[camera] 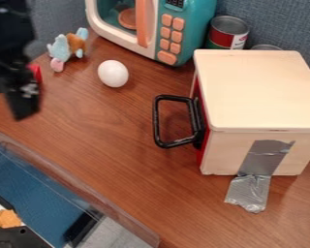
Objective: Open the drawer
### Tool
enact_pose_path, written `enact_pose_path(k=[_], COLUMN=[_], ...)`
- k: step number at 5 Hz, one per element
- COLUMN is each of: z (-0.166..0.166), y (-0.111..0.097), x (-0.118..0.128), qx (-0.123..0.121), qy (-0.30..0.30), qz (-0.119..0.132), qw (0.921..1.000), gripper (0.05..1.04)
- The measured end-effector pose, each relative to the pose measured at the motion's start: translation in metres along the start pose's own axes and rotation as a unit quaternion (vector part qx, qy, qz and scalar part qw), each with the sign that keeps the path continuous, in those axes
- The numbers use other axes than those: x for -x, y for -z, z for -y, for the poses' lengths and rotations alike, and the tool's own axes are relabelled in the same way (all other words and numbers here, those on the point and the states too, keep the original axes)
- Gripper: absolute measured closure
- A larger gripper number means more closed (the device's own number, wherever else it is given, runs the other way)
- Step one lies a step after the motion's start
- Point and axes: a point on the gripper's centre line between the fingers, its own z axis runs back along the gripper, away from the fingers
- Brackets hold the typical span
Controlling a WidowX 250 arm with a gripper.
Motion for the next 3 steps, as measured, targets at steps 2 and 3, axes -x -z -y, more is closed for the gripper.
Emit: enact_pose_path(k=[2, 3], z=[0.045, 0.056], y=[0.027, 0.044], x=[-0.057, -0.086], qx=[0.021, 0.034], qy=[-0.159, -0.208], qz=[0.065, 0.071], qw=[0.9849, 0.9749], gripper=[0.083, 0.083])
